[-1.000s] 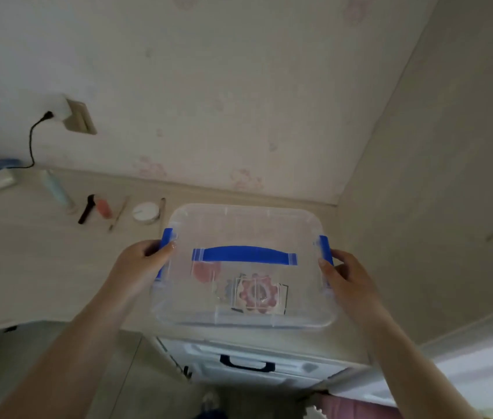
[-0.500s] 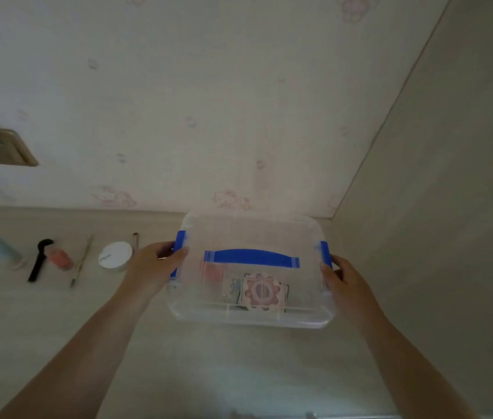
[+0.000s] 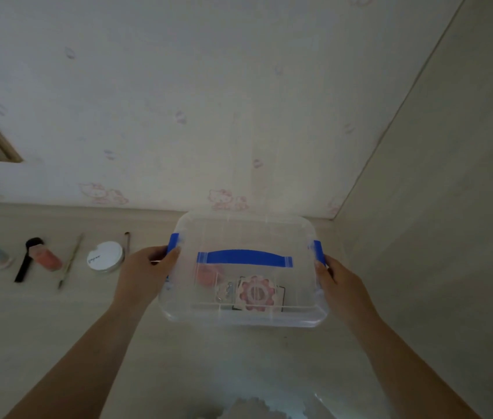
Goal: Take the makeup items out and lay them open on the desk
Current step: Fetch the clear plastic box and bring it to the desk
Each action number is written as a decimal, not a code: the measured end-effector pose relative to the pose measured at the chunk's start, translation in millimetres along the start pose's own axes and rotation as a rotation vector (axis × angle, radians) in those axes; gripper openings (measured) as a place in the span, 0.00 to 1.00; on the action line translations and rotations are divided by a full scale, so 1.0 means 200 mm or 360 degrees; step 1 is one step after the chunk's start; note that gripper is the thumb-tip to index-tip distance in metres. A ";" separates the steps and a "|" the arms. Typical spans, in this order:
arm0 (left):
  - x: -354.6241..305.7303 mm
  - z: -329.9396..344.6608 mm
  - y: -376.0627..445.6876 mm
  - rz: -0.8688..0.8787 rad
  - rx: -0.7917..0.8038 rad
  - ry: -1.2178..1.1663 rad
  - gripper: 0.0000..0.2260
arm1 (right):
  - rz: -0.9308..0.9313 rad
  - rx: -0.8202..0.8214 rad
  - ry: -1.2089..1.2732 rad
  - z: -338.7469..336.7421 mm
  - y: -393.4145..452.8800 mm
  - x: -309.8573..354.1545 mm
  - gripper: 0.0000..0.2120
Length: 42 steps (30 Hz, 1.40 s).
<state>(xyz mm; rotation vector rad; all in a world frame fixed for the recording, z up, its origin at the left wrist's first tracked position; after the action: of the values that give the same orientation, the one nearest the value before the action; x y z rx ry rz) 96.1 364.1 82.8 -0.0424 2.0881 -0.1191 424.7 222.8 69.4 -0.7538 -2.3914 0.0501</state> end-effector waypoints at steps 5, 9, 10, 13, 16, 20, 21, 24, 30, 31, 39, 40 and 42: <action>0.00 0.00 0.00 0.0028 -0.0035 0.0091 0.12 | -0.0049 -0.0026 -0.0088 -0.01 0.00 0.01 0.17; 0.00 0.01 0.01 0.0054 0.0007 0.0136 0.11 | -0.0083 -0.0031 -0.0098 -0.01 0.00 0.02 0.16; 0.00 0.01 0.01 0.0057 0.0022 0.0175 0.10 | -0.0079 -0.0028 -0.0079 -0.01 0.00 0.02 0.14; 0.04 0.00 0.02 0.0019 -0.0029 0.0219 0.16 | 0.0024 0.0000 0.0063 0.01 0.02 -0.04 0.15; 0.09 -0.03 0.01 -0.0064 -0.0084 0.0175 0.17 | 0.0209 0.0053 0.0359 0.05 0.03 -0.14 0.17; 0.18 0.00 0.02 -0.0142 0.0027 -0.0077 0.13 | 0.0388 0.0131 0.0693 0.10 0.01 -0.17 0.15; 0.20 0.01 0.01 -0.0192 0.0033 -0.0175 0.13 | 0.0423 0.0147 0.0738 0.11 0.02 -0.18 0.15; 0.20 0.01 -0.01 -0.0192 0.0014 -0.0199 0.13 | 0.0459 0.0201 0.0779 0.14 0.02 -0.20 0.14; 0.13 -0.09 -0.13 0.0041 -0.0164 -0.0195 0.17 | 0.0300 0.0009 0.0849 0.03 -0.03 -0.17 0.23; 0.11 -0.09 -0.16 0.0128 -0.0133 -0.0178 0.17 | 0.0214 -0.0063 0.0790 -0.01 -0.06 -0.14 0.23; 0.11 0.02 -0.33 0.0349 0.0363 -0.0057 0.37 | -0.0314 0.0168 0.0314 0.09 -0.25 -0.05 0.39; 0.11 0.02 -0.33 0.0343 0.0379 -0.0081 0.38 | -0.0291 0.0164 0.0358 0.10 -0.25 -0.06 0.40; 0.09 0.01 -0.33 0.0354 0.0396 -0.0113 0.40 | -0.0278 0.0155 0.0403 0.09 -0.26 -0.06 0.42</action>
<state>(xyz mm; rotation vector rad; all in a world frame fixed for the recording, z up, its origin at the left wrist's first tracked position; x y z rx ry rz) 88.0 295.9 72.3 0.3305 1.9784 -0.2372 395.2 176.7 59.0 -0.4738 -2.1859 -0.0006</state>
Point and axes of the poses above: each hand's wrist, its own y-axis towards the middle knuckle, its own z-axis out of the palm, x = y × z, the point moved 9 cm from there along y, towards the middle knuckle, and after that the axes turned 7 degrees about -y, right-handed, at the moved point
